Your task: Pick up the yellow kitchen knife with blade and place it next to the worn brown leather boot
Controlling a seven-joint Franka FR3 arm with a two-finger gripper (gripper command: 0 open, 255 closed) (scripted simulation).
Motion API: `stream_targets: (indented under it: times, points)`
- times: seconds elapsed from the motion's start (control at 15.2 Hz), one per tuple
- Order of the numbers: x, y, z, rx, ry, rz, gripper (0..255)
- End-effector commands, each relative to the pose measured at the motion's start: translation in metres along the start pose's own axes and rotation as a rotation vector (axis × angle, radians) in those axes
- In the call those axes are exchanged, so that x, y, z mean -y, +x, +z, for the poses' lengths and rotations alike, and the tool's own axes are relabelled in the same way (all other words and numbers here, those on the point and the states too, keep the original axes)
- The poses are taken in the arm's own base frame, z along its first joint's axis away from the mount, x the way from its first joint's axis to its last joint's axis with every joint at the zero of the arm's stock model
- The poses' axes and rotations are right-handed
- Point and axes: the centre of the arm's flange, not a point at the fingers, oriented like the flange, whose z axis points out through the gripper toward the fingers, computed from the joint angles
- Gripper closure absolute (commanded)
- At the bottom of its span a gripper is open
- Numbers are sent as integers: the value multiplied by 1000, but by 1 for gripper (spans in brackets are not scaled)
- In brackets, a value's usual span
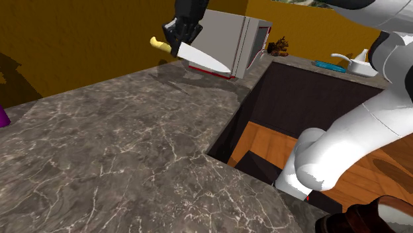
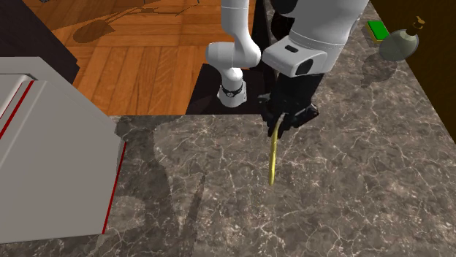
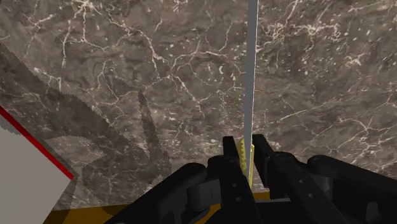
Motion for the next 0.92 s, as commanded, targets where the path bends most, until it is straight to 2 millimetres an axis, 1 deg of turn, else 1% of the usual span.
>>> stream_targets:
  times: [0.0,0.86]
  points:
    - [7,-25,-10,0,0,1,255]
    - [52,-177,-76,0,0,1,255]
